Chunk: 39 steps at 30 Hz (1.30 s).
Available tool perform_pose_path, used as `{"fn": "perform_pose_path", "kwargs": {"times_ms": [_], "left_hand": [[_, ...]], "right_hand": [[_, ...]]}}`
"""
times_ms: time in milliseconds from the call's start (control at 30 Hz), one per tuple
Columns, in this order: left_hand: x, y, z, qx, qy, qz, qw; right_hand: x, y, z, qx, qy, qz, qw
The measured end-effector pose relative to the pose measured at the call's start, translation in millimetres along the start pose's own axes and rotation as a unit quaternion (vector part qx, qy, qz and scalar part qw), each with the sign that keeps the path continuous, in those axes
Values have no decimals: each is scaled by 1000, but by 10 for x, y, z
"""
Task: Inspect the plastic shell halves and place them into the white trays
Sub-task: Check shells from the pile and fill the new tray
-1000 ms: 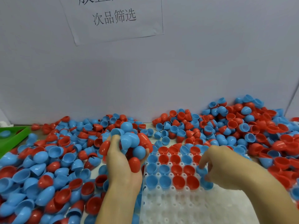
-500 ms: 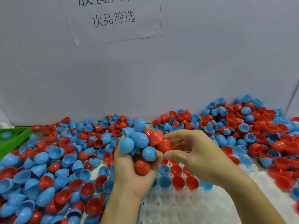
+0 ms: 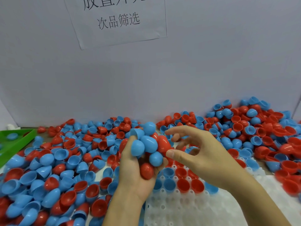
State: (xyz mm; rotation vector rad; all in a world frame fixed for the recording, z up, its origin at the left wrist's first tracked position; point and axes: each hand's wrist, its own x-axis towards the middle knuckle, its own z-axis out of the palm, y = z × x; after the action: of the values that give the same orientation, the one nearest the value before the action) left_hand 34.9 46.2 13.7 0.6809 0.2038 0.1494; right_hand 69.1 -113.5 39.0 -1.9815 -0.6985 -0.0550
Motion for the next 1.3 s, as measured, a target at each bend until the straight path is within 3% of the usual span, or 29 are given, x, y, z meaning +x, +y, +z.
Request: {"fn": "perform_pose_path", "kwargs": {"times_ms": [67, 400, 500, 600, 767, 1000, 1200, 1300], "left_hand": [[-31, 9, 13, 18, -40, 2, 999], [-27, -21, 24, 18, -35, -3, 999], [-36, -30, 56, 87, -57, 13, 995], [-47, -46, 81, 166, -101, 47, 980], [-38, -69, 86, 255, -102, 76, 959], [-68, -66, 103, 221, -121, 73, 965], [-90, -55, 105, 170, -120, 44, 977], [-93, -49, 73, 133, -128, 24, 982]], "right_hand": [[1, -14, 24, -10, 3, -17, 1000], [8, -33, 54, 14, 39, -21, 999], [10, -88, 68, 42, 98, -29, 994], [29, -148, 99, 53, 110, -18, 992], [56, -168, 97, 108, 143, 26, 983], [47, -148, 109, 263, 180, 74, 945], [51, -142, 136, 304, 157, 68, 937], [53, -143, 143, 365, 148, 69, 917]]}}
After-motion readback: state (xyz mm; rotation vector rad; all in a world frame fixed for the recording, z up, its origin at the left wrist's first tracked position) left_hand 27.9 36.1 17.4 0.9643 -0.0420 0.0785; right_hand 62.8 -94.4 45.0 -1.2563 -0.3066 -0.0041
